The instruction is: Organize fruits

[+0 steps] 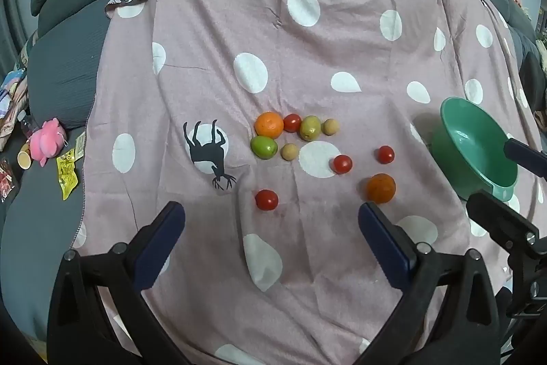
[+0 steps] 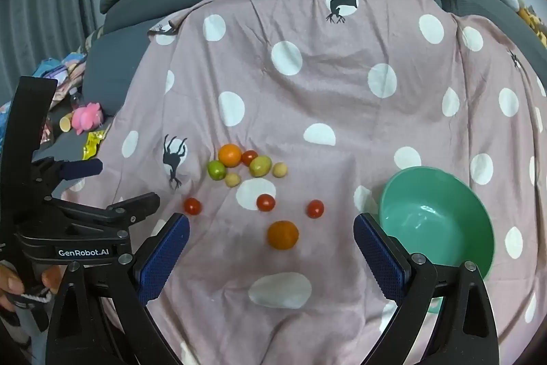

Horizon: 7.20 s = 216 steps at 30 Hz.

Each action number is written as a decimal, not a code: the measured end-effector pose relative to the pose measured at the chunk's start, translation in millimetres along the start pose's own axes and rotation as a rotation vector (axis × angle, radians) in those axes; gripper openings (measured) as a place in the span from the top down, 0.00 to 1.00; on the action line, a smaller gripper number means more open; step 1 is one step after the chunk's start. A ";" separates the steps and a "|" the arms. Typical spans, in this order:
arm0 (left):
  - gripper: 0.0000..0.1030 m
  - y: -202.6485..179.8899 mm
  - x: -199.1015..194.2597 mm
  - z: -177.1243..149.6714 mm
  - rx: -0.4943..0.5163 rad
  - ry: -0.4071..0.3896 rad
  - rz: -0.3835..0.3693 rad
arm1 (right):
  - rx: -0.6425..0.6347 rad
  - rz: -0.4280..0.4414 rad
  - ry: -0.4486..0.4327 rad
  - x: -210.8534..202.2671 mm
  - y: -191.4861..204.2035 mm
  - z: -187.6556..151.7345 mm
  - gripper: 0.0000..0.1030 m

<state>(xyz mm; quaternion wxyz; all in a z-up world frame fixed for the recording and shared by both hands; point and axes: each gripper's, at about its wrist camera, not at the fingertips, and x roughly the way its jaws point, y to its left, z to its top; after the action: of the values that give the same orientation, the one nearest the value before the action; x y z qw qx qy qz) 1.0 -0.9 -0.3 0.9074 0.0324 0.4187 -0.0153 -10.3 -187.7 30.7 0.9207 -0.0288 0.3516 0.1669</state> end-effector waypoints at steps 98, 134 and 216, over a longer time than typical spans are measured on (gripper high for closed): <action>0.50 17.2 183.2 57.4 0.091 0.117 -0.163 | 0.047 0.172 0.236 171.8 -37.6 -31.4 0.58; 0.40 30.5 136.6 16.0 0.055 0.127 -0.217 | 0.129 0.172 0.198 140.4 -51.5 -48.6 0.58; 0.28 -199.3 69.5 51.7 0.333 -0.035 -0.527 | 0.325 -0.294 0.034 24.0 -184.9 -80.2 0.51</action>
<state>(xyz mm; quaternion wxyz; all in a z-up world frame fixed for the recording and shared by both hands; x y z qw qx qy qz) 74.4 -203.5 -28.9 0.8616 0.0706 0.3887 -0.3187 15.9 -368.7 -57.2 0.9215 0.0662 0.3815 -0.0288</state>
